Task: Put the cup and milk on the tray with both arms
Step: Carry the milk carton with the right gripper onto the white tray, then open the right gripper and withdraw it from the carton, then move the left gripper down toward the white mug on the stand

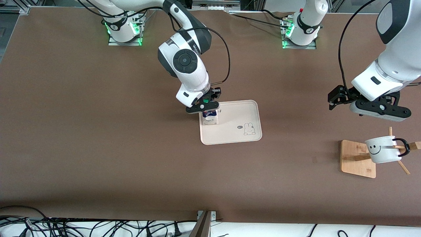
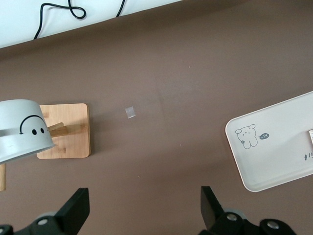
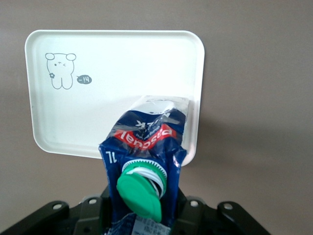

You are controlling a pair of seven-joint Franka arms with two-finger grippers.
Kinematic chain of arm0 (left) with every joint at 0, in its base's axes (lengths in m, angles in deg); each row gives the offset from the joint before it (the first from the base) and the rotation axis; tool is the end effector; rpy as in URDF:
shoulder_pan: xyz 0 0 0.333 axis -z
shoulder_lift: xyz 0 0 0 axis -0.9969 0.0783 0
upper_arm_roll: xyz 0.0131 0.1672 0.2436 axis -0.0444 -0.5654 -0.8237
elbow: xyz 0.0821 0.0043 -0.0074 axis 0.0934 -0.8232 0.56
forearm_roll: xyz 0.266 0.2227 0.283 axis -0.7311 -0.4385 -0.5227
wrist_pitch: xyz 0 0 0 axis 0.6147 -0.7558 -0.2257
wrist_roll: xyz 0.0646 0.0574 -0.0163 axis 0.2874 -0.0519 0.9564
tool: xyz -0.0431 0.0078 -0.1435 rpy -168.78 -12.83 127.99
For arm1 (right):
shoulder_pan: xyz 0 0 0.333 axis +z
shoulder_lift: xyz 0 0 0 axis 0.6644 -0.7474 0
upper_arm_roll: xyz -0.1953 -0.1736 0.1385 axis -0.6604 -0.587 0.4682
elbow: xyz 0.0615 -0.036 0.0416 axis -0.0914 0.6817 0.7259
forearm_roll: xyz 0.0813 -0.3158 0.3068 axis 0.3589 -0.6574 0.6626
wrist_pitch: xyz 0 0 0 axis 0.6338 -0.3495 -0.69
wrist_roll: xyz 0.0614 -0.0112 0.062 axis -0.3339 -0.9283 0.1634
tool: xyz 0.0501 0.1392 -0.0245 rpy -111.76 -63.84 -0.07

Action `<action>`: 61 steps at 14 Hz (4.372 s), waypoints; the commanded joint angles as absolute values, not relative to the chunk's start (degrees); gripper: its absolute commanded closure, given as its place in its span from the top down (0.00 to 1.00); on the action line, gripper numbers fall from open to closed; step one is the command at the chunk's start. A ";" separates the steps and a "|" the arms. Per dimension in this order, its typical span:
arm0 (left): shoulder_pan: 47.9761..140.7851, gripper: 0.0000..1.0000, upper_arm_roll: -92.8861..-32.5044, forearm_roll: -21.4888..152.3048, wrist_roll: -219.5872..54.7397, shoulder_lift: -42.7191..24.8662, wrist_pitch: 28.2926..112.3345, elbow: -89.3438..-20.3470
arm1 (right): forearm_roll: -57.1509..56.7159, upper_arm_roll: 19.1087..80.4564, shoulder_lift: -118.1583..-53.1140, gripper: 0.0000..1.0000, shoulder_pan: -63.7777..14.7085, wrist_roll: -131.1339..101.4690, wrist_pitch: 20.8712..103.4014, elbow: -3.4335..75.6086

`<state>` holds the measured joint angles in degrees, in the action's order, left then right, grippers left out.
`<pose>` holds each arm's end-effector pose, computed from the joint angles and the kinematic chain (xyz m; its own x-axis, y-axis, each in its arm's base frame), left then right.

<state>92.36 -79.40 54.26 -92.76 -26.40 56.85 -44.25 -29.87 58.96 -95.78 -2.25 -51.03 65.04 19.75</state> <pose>0.6681 -0.0928 0.5022 0.9696 -0.2195 0.1079 -0.2162 -0.9755 -0.0410 0.5498 0.5222 0.2689 0.9887 0.1417 -0.0494 0.1332 -0.9804 -0.1450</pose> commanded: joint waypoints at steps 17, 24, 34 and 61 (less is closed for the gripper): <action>92.54 1.00 -79.44 53.08 -92.13 -25.58 55.72 -42.32 | -31.44 52.25 -85.65 1.00 -3.74 -55.81 55.70 17.93; 92.54 1.00 -79.44 53.16 -92.04 -25.58 55.72 -42.23 | -28.28 47.96 -77.48 1.00 -16.23 -39.05 40.84 17.83; 92.01 1.00 -79.61 53.08 -92.13 -25.58 55.46 -42.32 | -34.33 55.76 -61.65 1.00 -36.79 -21.12 38.80 33.21; 92.10 1.00 -80.05 53.34 -92.21 -18.73 55.81 -35.73 | -38.82 55.41 -63.14 1.00 -36.97 -20.48 38.89 29.61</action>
